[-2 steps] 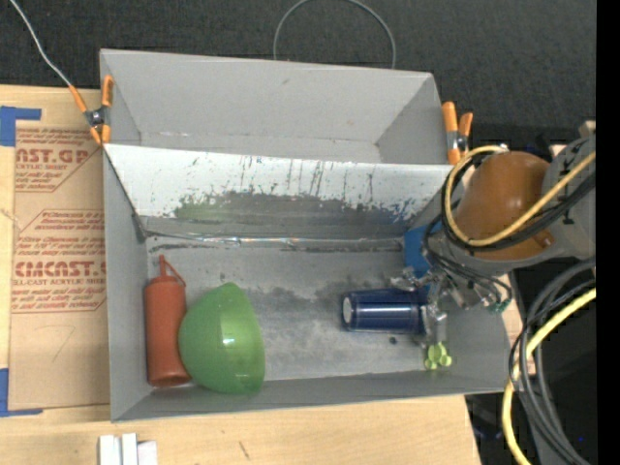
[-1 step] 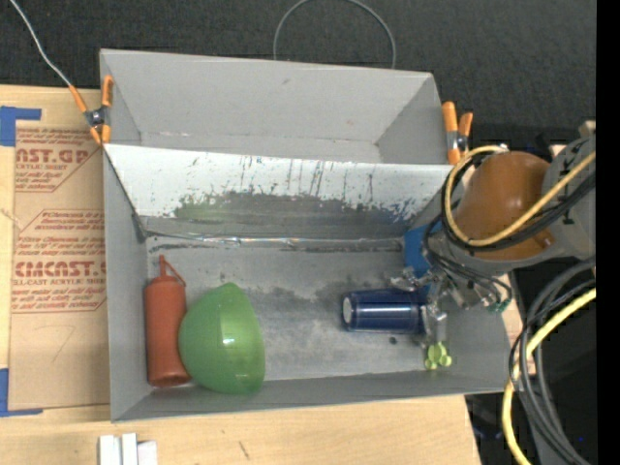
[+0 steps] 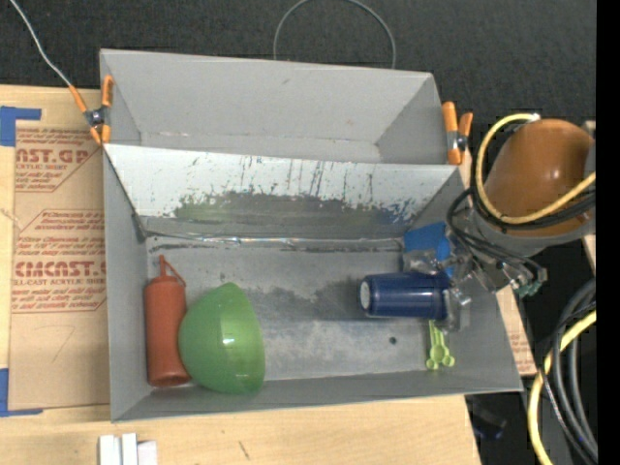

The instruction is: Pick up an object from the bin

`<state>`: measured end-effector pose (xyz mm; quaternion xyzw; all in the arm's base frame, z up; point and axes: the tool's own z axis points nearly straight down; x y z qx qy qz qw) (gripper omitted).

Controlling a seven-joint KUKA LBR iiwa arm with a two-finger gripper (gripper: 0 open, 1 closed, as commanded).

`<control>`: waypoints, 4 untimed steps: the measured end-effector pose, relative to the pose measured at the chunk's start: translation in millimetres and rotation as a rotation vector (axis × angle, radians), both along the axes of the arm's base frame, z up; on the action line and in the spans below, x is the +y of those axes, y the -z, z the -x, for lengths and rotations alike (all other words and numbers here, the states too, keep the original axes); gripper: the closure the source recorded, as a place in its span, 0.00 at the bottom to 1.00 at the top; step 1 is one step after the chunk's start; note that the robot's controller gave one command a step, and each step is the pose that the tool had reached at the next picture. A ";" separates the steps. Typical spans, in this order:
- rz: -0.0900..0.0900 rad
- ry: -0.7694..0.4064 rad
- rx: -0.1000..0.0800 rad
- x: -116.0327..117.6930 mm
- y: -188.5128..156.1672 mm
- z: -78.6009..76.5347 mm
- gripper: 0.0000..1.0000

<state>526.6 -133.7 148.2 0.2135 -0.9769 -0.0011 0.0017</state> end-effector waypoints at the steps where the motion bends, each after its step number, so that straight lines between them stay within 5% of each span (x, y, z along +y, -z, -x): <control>1: 0.001 -0.214 -0.003 8.6 76.9 -6.5 1.00; 4: 0.002 -0.214 -0.003 8.5 77.0 -6.4 1.00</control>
Offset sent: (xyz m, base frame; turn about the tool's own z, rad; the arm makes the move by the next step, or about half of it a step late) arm 0.0000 0.0000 0.0000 0.0000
